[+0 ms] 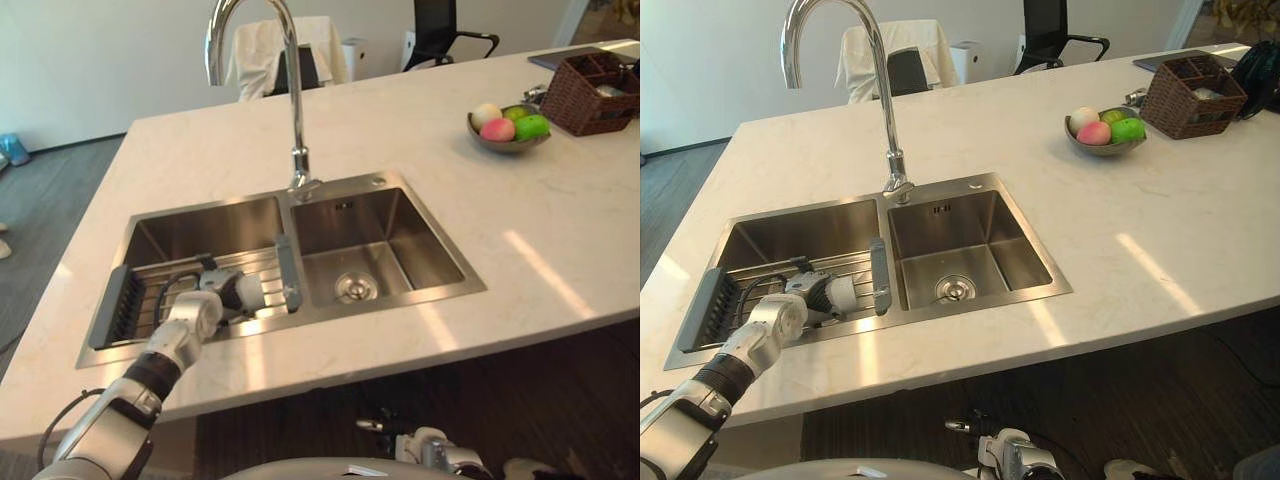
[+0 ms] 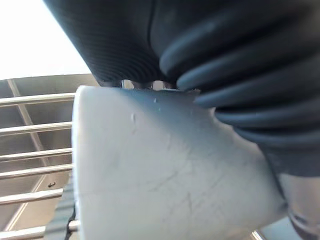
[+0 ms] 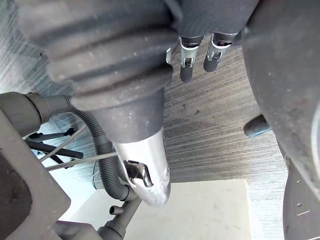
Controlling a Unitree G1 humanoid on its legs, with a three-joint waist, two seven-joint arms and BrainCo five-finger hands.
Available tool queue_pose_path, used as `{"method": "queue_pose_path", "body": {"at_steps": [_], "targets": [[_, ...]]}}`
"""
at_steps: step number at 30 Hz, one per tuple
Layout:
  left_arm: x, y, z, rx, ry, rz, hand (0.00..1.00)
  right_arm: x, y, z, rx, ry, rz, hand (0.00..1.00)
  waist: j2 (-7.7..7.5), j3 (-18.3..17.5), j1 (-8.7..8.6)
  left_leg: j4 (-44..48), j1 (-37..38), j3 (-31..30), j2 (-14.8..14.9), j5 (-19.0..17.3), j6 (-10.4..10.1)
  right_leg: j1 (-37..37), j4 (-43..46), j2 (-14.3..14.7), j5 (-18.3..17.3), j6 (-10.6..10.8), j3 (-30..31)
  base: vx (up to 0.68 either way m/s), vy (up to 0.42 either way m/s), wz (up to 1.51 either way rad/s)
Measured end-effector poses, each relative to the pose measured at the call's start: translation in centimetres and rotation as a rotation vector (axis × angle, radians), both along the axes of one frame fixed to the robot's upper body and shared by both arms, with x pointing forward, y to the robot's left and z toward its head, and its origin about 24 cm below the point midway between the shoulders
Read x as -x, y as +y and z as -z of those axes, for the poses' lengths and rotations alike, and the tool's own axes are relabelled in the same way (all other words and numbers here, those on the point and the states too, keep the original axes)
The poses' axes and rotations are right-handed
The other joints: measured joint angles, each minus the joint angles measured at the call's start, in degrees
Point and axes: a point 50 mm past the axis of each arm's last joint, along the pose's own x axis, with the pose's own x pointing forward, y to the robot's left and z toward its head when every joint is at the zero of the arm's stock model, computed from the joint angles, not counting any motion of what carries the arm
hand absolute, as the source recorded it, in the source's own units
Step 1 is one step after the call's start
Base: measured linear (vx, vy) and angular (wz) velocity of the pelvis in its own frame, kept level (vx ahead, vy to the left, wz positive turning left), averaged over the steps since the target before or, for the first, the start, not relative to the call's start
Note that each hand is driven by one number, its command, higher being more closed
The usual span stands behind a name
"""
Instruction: Walk over to the sink, pick up the cup, carry it to the dishwasher, place the cup inside the dishwasher, then close the dishwasher door
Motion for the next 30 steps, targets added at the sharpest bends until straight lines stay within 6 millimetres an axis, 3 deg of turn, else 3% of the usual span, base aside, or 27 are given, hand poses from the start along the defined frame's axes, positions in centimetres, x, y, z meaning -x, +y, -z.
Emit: {"method": "queue_pose_path", "body": {"at_steps": [8, 11, 17, 21, 25, 28, 30], "targets": [[0.2, 0.6, -0.6, 0.177, -0.113, -0.009, 1.0, -0.1, -0.1, -0.1, 0.006, -0.036, 0.003, 0.0, -0.63, 0.45, 0.34, 0.0, -0.16, -0.03, 0.0, -0.1, -0.04, 0.0, -0.02, -0.02, -0.02, 0.02, -0.19, 0.0, 0.0, 0.0], [0.1, 0.4, -1.7, 0.26, -0.198, -0.004, 1.0, 0.0, -0.1, -0.1, 0.008, -0.051, 0.004, 0.0, -0.98, 0.83, 1.17, 0.0, -0.28, -0.18, -0.01, -0.1, -0.04, 0.01, 0.1, -0.03, -0.03, 0.03, -0.4, 0.0, 0.0, 0.03], [-0.3, 1.7, -4.1, 0.393, -0.389, -0.09, 1.0, 0.8, -0.6, 0.1, 0.02, -0.049, 0.018, 0.0, -1.55, 1.18, 1.34, 0.32, -0.54, -1.1, -0.16, -0.08, -0.05, 0.23, 0.41, -0.12, -0.32, 0.27, -1.95, 0.01, -0.01, 0.09], [-0.7, 2.4, -7.5, 0.542, -0.57, -0.122, 1.0, 1.5, -0.9, 0.3, 0.026, -0.044, 0.026, 0.0, -1.55, 1.18, 2.19, 0.19, -0.47, -1.61, -0.11, 0.04, -0.08, 0.3, 1.18, -0.12, -0.78, 0.2, -2.56, -0.02, -0.023, 0.08], [-0.8, 3.9, -11.1, 0.805, -0.735, -0.211, 1.0, 2.0, -1.1, 0.4, 0.019, -0.049, 0.063, 0.0, -1.6, 1.16, 3.07, -0.02, -0.78, -2.8, -0.18, 0.43, 0.04, 0.37, 1.6, -0.18, -1.03, 0.11, -3.62, -0.04, -0.02, 0.13], [1.1, 4.3, -15.1, 1.109, -0.927, -0.237, 1.0, 2.6, -1.3, 0.5, 0.004, -0.044, 0.114, 0.0, -1.93, 1.19, 4.44, -0.03, -1.13, -3.76, -0.32, 0.7, 0.23, 0.75, 1.62, -0.3, -1.14, 0.11, -4.85, -0.03, -0.02, 0.18], [2.3, 4.1, -16.0, 1.2, -0.976, -0.215, 1.0, 2.9, -1.2, 0.6, -0.002, -0.037, 0.122, 0.0, -2.23, 1.12, 4.58, -0.03, -1.09, -4.54, -0.46, 0.77, 0.3, 1.17, 1.61, -0.38, -1.31, 0.04, -5.46, -0.02, -0.016, 0.2]]}}
